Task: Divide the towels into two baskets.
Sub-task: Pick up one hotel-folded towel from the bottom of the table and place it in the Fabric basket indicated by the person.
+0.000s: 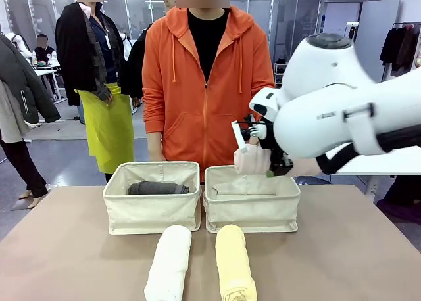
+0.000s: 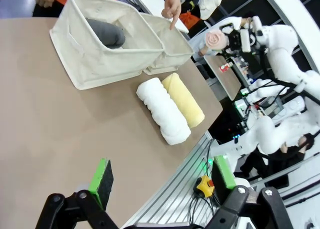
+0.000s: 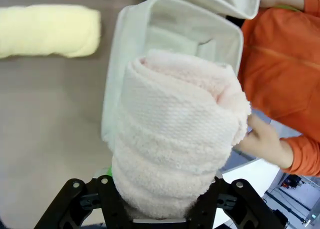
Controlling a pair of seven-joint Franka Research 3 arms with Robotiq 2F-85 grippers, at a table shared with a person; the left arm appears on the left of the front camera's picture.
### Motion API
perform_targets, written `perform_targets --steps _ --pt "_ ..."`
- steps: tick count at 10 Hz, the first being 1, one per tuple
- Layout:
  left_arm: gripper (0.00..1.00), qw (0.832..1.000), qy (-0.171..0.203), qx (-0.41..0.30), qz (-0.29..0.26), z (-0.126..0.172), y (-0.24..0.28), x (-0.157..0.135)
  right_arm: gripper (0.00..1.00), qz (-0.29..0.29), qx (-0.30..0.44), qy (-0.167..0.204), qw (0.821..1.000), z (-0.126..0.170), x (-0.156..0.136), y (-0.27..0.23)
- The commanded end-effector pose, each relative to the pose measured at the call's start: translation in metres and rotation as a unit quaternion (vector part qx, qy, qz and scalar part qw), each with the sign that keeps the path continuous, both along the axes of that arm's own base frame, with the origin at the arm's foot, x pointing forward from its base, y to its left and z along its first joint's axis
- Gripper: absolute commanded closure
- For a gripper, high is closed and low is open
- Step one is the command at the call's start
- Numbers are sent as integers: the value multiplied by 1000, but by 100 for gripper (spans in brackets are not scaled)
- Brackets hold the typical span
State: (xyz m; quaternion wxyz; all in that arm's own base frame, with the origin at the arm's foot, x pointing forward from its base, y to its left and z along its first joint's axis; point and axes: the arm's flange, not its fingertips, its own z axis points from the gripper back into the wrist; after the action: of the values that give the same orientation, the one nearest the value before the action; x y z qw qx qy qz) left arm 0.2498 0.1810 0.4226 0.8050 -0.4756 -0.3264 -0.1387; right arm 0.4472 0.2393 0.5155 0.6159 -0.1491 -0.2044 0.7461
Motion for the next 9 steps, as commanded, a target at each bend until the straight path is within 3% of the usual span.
perform_targets --steps 1,3,6,9 --pt "0 1000 -9 -7 -1 2 1 -1 39 13 26 -14 999 -12 40 16" --pt "0 1000 -9 -7 -1 2 1 -1 39 3 5 -10 1000 -34 74 32" --pt "0 1000 -9 -7 -1 2 1 -1 39 -2 6 29 1000 -70 134 48" --pt "0 1000 -9 -7 -1 2 1 -1 39 1 -40 40 998 -99 166 65"
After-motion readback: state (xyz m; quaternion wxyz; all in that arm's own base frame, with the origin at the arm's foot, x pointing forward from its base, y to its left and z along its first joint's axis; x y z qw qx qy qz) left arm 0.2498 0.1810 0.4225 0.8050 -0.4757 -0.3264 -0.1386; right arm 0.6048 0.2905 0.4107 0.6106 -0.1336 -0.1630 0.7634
